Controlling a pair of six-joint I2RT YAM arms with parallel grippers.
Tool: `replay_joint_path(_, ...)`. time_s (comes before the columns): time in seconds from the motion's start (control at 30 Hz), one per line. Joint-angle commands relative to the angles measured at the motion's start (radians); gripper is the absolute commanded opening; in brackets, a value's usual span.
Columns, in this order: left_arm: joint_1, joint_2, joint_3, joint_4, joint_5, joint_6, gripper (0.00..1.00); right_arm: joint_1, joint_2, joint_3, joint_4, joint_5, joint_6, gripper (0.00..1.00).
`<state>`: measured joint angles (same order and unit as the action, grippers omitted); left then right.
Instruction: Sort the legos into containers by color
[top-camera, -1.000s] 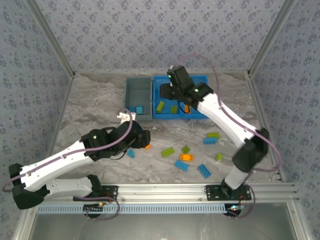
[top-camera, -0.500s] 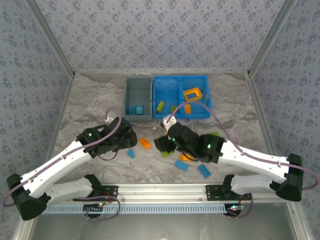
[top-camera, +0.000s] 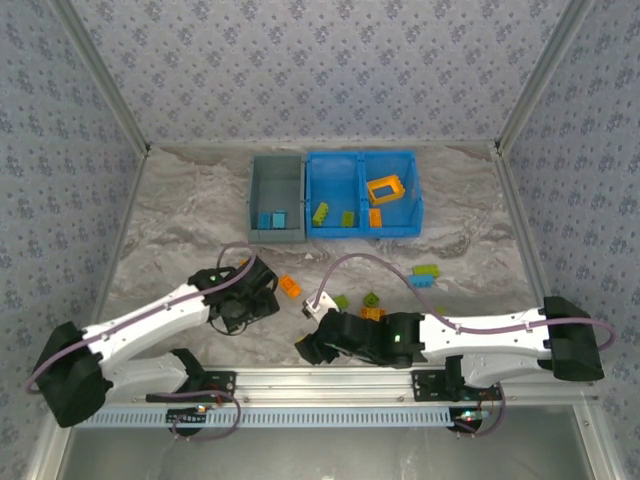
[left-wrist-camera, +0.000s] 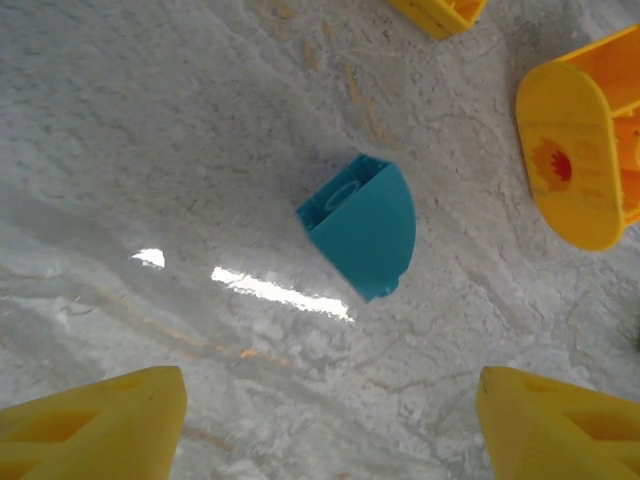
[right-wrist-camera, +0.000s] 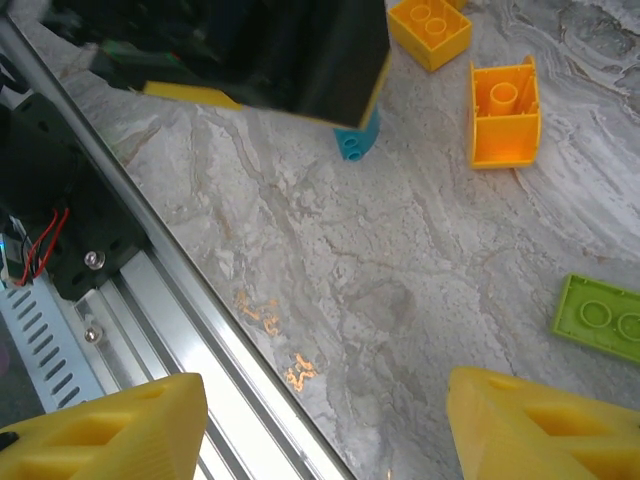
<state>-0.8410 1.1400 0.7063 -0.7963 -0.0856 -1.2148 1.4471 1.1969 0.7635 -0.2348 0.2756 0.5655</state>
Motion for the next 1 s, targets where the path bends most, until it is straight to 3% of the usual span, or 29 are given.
replay_joint_path(0.0,0.017,0.070,0.028,0.056,0.032,0.037,0.79,0.007,0.000,0.001,0.025,0.045,0.023,0.67)
replay_joint_path(0.13,0.032,0.118,0.005,0.127,0.027,0.047,0.76,0.002,0.004,0.002,0.025,0.050,0.026,0.67)
replay_joint_path(0.37,0.081,0.186,-0.028,0.206,0.020,0.104,0.56,0.002,0.007,-0.003,0.022,0.047,0.041,0.67)
replay_joint_path(0.6,0.087,0.228,-0.046,0.237,0.020,0.116,0.44,-0.005,0.009,-0.003,0.019,0.048,0.043,0.67)
replay_joint_path(0.83,0.087,0.216,-0.033,0.216,0.005,0.124,0.26,-0.010,0.006,0.001,0.017,0.053,0.045,0.66)
replay_joint_path(0.97,0.077,0.119,0.055,0.087,-0.042,0.145,0.25,-0.008,-0.023,0.023,-0.015,0.117,0.047,0.65)
